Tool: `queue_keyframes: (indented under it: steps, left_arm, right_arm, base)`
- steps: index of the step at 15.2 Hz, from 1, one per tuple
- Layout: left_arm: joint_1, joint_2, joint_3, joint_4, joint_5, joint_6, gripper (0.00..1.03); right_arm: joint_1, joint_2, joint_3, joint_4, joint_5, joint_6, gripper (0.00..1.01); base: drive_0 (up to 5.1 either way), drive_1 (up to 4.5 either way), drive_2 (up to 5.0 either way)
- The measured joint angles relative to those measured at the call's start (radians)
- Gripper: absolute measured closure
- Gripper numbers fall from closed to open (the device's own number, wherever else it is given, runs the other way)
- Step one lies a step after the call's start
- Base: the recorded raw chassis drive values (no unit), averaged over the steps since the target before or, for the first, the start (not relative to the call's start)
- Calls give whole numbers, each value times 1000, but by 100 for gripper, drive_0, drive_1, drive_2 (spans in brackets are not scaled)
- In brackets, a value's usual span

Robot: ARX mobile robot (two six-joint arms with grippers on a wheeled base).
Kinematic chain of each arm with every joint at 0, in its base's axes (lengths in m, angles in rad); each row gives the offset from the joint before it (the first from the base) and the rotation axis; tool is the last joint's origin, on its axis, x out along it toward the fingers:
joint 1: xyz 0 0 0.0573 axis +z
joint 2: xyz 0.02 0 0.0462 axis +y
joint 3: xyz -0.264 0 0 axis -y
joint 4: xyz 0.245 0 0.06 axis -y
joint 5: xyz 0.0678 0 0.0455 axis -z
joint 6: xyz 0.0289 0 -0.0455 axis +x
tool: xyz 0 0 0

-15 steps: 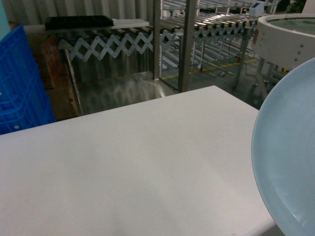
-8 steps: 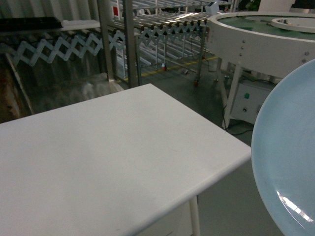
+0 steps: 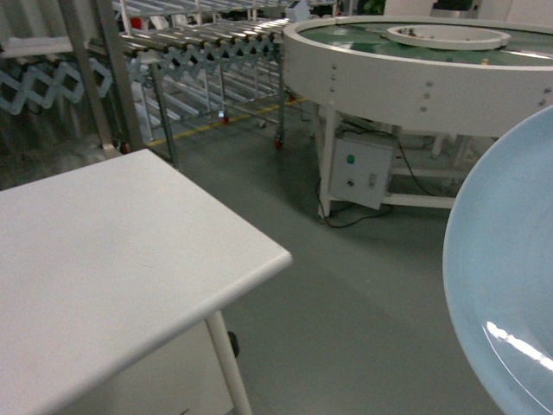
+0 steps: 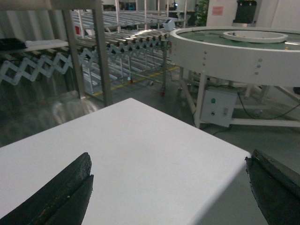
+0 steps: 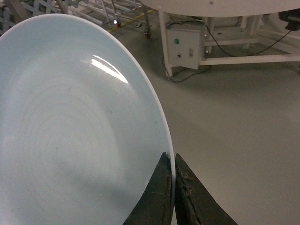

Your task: Place blue tray on left shelf second layer neatly

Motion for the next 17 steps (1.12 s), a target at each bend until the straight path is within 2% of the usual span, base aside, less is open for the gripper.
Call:
queue_keyframes:
  steps: [16, 17]
  left_arm:
    - [1, 0, 0, -1, -2, 0, 5]
    - [1, 0, 0, -2, -2, 0, 5]
  right_arm:
    - [0, 0, 0, 1, -1, 0, 99]
    - [0, 0, 0, 1, -1, 0, 99]
  base:
    - [350, -395, -395]
    - [-151, -151, -151]
